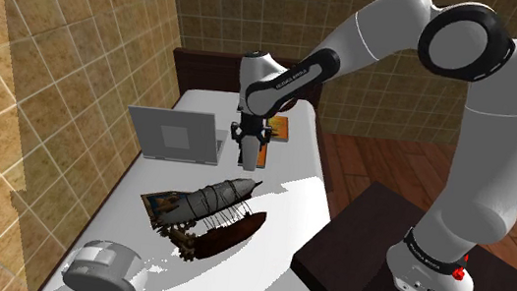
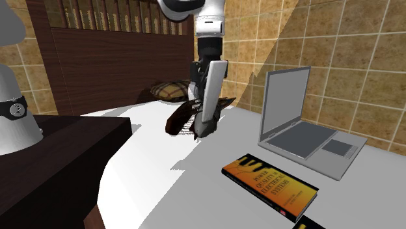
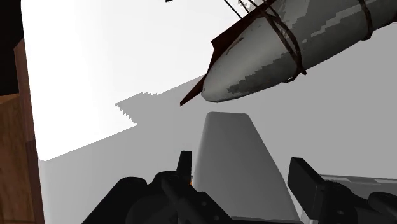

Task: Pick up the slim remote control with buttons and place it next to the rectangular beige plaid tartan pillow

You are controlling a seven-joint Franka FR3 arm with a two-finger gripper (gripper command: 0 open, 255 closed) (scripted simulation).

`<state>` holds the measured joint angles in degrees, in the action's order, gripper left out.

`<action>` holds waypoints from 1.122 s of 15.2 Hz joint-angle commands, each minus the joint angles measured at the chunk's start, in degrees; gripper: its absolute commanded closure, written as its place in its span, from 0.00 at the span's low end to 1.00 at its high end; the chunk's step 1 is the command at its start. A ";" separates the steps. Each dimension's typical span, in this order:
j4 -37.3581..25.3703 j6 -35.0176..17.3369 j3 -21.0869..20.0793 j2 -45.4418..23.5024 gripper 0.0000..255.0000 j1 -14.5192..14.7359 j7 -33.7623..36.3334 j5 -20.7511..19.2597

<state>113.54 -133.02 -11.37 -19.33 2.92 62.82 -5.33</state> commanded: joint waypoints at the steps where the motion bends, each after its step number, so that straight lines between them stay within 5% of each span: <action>1: 2.25 -0.47 -0.60 1.76 1.00 0.88 1.48 0.15; 17: 18.92 -5.41 -9.07 13.46 1.00 12.16 20.85 1.69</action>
<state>132.36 -138.84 -19.78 -6.40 14.29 82.25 -3.79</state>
